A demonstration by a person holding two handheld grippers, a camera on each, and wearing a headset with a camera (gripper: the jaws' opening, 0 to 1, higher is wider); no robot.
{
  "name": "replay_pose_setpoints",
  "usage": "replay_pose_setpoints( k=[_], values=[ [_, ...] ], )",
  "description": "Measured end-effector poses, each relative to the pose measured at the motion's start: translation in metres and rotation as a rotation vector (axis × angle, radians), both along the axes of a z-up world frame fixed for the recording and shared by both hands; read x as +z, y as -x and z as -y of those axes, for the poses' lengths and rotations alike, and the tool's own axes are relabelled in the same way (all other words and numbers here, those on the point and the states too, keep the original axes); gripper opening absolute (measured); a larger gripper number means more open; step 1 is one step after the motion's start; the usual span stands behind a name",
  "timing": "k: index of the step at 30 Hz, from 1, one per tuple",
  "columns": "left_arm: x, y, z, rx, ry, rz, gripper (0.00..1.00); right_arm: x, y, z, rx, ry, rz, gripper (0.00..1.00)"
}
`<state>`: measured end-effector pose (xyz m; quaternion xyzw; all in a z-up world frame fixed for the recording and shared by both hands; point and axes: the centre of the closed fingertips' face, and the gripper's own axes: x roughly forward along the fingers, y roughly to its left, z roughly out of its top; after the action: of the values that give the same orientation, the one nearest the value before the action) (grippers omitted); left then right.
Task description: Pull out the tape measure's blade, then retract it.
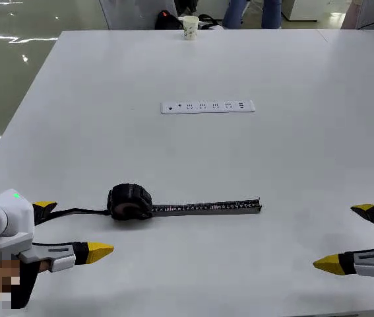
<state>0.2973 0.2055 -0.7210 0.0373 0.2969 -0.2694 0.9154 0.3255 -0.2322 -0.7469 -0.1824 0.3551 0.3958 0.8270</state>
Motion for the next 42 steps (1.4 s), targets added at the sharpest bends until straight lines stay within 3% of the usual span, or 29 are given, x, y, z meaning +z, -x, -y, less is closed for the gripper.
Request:
replay_pose_setpoints(
  k=[6,11,16,19,20,24,30,33,39,42],
  values=[
    [0.001,-0.006,0.009,0.008,0.016,-0.005,0.99,0.007,-0.006,-0.012,0.085,0.006,-0.019,0.99],
    [0.002,-0.012,0.017,0.040,0.049,-0.006,0.99,0.010,-0.016,-0.020,0.159,0.035,0.005,0.99],
    [0.001,-0.015,0.024,0.048,0.037,-0.008,0.99,0.008,-0.025,-0.027,0.207,0.066,-0.001,0.99],
    [-0.005,-0.012,0.030,0.004,-0.009,-0.028,0.99,0.008,-0.030,-0.032,0.238,0.083,-0.009,0.99],
    [-0.005,-0.013,0.033,-0.008,-0.023,-0.015,0.99,0.008,-0.030,-0.035,0.244,0.086,-0.023,0.99],
    [0.000,-0.012,0.047,-0.033,0.017,-0.015,0.99,0.007,-0.036,-0.042,0.288,0.109,-0.026,0.99],
    [0.001,-0.019,0.056,-0.045,0.006,0.002,0.99,0.005,-0.042,-0.055,0.354,0.151,-0.040,0.99],
    [0.000,-0.023,0.060,-0.048,0.003,-0.008,0.99,0.004,-0.046,-0.061,0.387,0.169,-0.042,0.99],
    [0.004,-0.030,0.073,-0.035,0.034,-0.013,0.99,0.002,-0.051,-0.071,0.444,0.193,-0.053,0.99],
    [0.005,-0.034,0.079,-0.029,0.021,0.005,0.99,-0.002,-0.053,-0.075,0.480,0.216,-0.059,0.99]
  ],
)
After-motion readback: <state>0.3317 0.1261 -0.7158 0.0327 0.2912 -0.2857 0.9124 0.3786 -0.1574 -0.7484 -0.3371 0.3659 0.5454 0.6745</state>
